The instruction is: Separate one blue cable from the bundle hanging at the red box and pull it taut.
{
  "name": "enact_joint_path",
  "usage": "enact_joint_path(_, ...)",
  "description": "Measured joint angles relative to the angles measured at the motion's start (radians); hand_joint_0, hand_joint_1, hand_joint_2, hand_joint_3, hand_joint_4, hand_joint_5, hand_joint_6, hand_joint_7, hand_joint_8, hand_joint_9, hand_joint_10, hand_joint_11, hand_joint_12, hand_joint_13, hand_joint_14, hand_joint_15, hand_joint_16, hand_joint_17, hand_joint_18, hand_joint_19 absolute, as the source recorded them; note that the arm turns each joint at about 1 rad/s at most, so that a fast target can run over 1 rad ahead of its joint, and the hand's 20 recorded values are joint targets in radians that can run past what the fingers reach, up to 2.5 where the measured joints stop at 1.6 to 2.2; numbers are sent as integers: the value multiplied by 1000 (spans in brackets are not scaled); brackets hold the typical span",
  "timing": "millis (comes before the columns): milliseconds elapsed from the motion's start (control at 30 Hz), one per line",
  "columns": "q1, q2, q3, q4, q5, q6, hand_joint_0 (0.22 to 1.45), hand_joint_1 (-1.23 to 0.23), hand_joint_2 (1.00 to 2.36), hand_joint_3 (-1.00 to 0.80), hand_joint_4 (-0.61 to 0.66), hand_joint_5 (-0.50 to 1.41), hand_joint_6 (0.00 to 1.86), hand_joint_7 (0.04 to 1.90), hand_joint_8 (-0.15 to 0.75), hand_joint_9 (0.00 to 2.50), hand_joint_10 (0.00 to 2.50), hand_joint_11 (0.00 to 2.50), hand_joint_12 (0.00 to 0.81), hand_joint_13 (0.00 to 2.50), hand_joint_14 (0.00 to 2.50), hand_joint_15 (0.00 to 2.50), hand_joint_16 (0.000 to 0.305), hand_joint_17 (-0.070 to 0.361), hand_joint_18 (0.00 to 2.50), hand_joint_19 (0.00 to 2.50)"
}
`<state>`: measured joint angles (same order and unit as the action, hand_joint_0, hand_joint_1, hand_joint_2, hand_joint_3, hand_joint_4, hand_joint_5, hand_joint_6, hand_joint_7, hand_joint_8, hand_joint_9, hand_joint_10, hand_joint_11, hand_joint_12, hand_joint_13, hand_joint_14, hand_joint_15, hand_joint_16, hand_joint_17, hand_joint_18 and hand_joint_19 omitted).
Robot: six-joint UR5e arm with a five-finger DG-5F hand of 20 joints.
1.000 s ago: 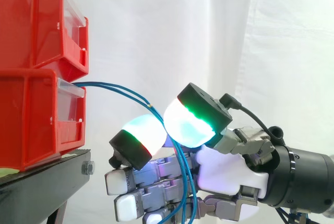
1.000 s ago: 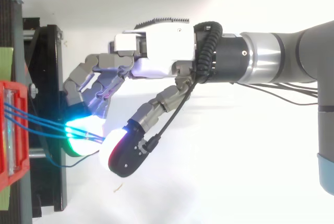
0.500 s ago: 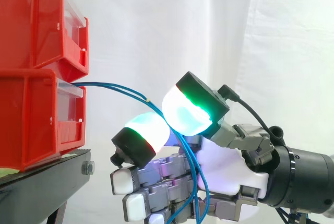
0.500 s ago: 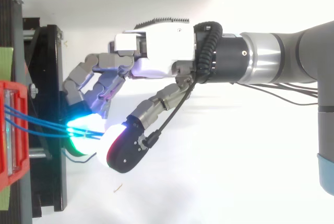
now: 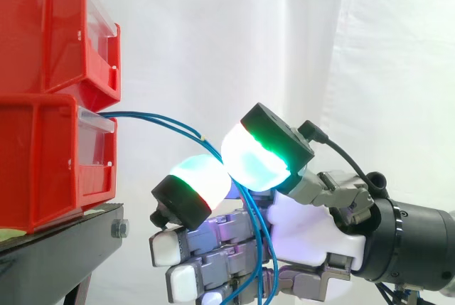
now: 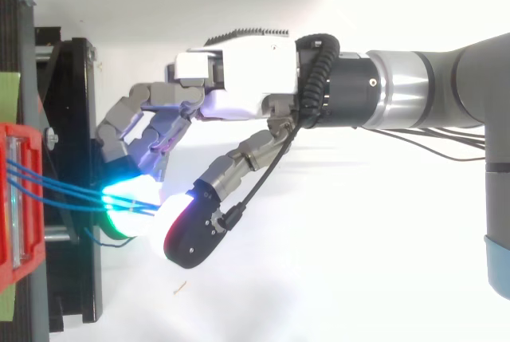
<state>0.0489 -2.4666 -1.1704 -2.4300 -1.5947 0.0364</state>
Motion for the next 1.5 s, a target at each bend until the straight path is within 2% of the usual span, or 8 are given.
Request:
enact_joint_path(233,0,0,0,0,3,-1,767,-957,1000,-500,152,-169,932,1011,370,857,13,580,366,931,16,442,38,85,865,469)
enact_joint_path(433,-1,0,0,0,0,-9,608,-955,1000,-500,155,-145,922,1035,374,890,13,586,364,955,17,450,37,83,880,500)
enact_joint_path(800,-1,0,0,0,-1,-16,485,-890,1000,-500,160,-122,896,1029,397,952,14,577,385,990,15,458,42,94,926,491)
enact_joint_path(933,-1,0,0,0,-1,-16,479,-757,1000,-500,163,-120,864,1024,404,966,11,563,390,996,14,451,43,96,929,509)
enact_joint_path(1167,-2,0,0,2,-1,-16,478,-665,1000,-500,176,-112,826,1009,403,978,13,524,392,1008,14,447,43,97,935,518)
enact_joint_path(1300,-4,0,0,4,-2,-16,577,-573,1000,-500,156,-109,802,1085,383,976,12,540,368,993,16,465,38,87,886,561)
enact_joint_path(1367,-4,0,0,5,-2,-16,617,-602,1000,-500,139,-110,808,1096,382,974,15,535,366,994,16,472,38,85,880,577)
enact_joint_path(1500,-4,0,0,6,-1,-16,614,-709,1011,-322,131,-126,843,1126,391,942,13,544,380,978,16,474,40,90,887,572)
